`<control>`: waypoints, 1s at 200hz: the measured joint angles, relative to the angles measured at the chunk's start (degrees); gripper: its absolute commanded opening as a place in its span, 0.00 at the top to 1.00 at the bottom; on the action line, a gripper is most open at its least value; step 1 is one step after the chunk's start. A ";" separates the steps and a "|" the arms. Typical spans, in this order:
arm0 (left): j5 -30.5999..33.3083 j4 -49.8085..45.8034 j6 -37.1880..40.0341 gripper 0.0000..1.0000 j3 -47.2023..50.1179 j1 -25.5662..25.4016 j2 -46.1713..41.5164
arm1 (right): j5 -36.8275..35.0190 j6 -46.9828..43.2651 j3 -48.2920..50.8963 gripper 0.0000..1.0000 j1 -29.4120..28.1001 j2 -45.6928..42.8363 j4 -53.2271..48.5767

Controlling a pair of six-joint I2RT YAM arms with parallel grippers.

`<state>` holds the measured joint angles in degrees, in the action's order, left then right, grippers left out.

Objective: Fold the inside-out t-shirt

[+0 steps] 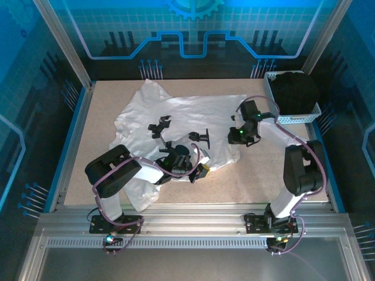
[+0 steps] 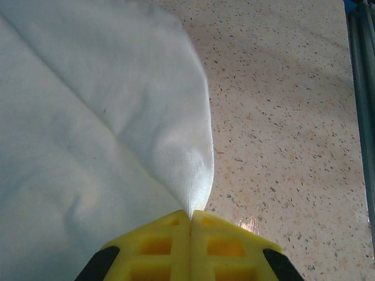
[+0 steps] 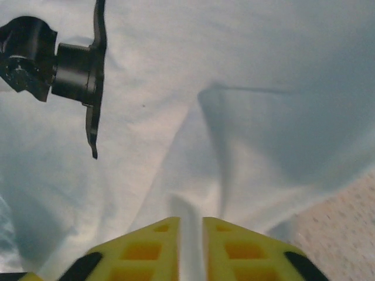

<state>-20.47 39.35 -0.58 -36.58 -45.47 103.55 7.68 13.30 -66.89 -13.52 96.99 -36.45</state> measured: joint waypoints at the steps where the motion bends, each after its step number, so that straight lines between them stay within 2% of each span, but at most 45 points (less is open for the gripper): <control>1: 0.00 0.00 0.00 1.00 0.00 0.00 0.02 | 0.00 -0.04 -0.11 0.77 -0.04 0.17 -0.02; 20: -0.24 0.00 -0.63 1.00 0.00 0.00 0.26 | -1.84 -0.63 -1.38 0.71 -0.68 2.60 -0.42; 43: -0.42 0.00 -1.07 1.00 0.00 0.00 0.33 | -4.42 -0.96 -0.20 0.66 -0.61 1.55 -1.40; 88: -0.42 0.04 -2.08 1.00 0.00 0.07 0.35 | -4.90 -0.42 9.92 0.64 0.68 -8.50 -2.80; 128: -0.42 0.33 -2.54 1.00 0.00 0.11 0.35 | -5.31 0.66 12.52 0.63 1.31 -7.96 -2.97; 140: -0.42 0.46 -2.54 1.00 0.02 0.11 0.35 | -5.14 0.79 12.52 0.67 1.31 -6.60 -2.56; 173: -0.42 1.25 -2.82 1.00 0.59 0.31 0.33 | -3.96 1.03 10.95 0.94 2.01 -1.92 -1.60; 185: -0.48 2.10 -3.78 1.00 1.44 0.76 0.13 | -3.61 1.07 10.23 0.98 3.02 -1.18 -1.29; 200: -0.94 3.04 -5.16 1.00 2.60 1.84 -0.42 | -3.61 1.18 10.19 0.99 4.31 -1.44 -1.03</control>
<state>-21.41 42.39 -5.74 -33.98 -43.64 103.13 4.08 14.48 -56.71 -9.21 95.55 -37.47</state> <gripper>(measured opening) 0.052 0.048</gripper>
